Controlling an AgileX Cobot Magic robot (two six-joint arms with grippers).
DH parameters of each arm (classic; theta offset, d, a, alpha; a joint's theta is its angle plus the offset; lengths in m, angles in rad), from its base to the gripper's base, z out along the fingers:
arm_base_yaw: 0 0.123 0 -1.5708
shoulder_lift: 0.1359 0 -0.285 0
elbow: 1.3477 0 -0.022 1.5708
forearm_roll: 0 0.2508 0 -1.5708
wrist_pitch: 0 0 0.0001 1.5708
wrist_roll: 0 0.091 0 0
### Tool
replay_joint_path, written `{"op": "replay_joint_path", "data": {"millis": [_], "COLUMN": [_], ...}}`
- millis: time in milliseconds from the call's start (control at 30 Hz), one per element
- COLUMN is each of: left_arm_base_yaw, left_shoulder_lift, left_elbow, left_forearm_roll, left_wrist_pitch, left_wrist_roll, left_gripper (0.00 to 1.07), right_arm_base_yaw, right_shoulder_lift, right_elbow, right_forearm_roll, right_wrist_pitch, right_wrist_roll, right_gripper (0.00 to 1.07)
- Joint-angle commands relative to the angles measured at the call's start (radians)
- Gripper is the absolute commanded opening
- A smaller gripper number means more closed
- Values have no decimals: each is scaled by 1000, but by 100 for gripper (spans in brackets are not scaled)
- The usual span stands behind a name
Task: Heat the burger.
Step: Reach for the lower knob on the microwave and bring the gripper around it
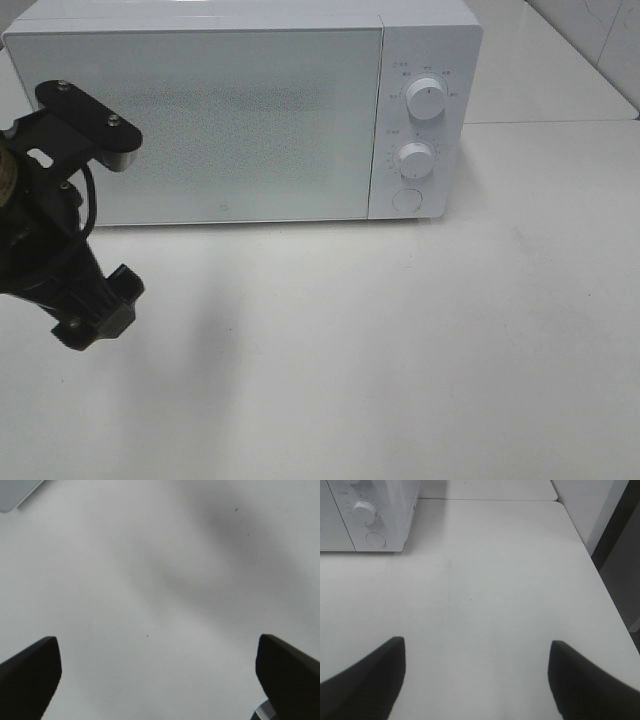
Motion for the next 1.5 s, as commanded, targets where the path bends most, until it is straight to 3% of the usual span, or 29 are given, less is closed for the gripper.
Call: {"op": "replay_joint_path", "data": {"millis": [33,100,133,267,333,367,400,433,467,500,533,567,633,667,700,733,800,867,967,1067,1167,1333,1500], "left_arm_base_yaw": [-5,-5,-4,48,167,167,252,252,344,397,397,501,538,614,614,681,705,771,775,775,775,775,775], "left_shoulder_lift": [-28,-32,-38,-48,-50,-50,-50,-50,-50,-50,-50,-50,-50,-60,-60,-84,-99,-222,-250,-429,-467,-703,-827], "left_elbow": [-12,-12,-12,-12,-12,-12,-12,-12,-12,-12,-12,-12,-12,-12,-12,-11,-6,41,52,116,127,204,261], "left_forearm_roll": [12,10,11,-31,-123,-123,-201,-201,-281,-324,-324,-401,-436,-502,-502,-556,-566,-557,-549,-517,-512,-477,-472], "left_wrist_pitch": [114,116,110,111,112,112,112,112,116,119,119,135,138,143,143,157,165,163,160,158,157,150,145], "left_wrist_roll": [-16,-32,-76,-94,-5,-5,76,76,185,237,237,322,340,371,371,400,407,406,406,406,406,405,405], "left_gripper": [98,98,98,98,98,98,98,98,98,98,98,98,98,98,98,98,98,98,98,98,98,98,98], "right_arm_base_yaw": [-8,-8,-8,-8,-8,-8,-8,-8,-8,-8,-8,-8,-8,-8,-8,-8,-8,-8,-8,-8,-8,-8,-8], "right_shoulder_lift": [-25,-25,-25,-25,-25,-25,-25,-25,-25,-25,-25,-25,-25,-25,-25,-25,-25,-25,-25,-25,-25,-25,-25], "right_elbow": [3,3,3,3,3,3,3,3,3,3,3,3,3,3,3,3,3,3,3,3,3,3,3], "right_forearm_roll": [-1,-1,-1,-1,-1,-1,-1,-1,-1,-1,-1,-1,-1,-1,-1,-1,-1,-1,-1,-1,-1,-1,-1], "right_wrist_pitch": [-6,-6,-6,-6,-6,-6,-6,-6,-6,-6,-6,-6,-6,-6,-6,-6,-6,-6,-6,-6,-6,-6,-6], "right_wrist_roll": [-1,-1,-1,-1,-1,-1,-1,-1,-1,-1,-1,-1,-1,-1,-1,-1,-1,-1,-1,-1,-1,-1,-1], "right_gripper": [76,76,76,76,76,76,76,76,76,76,76,76,76,76,76,76,76,76,76,76,76,76,76]}}
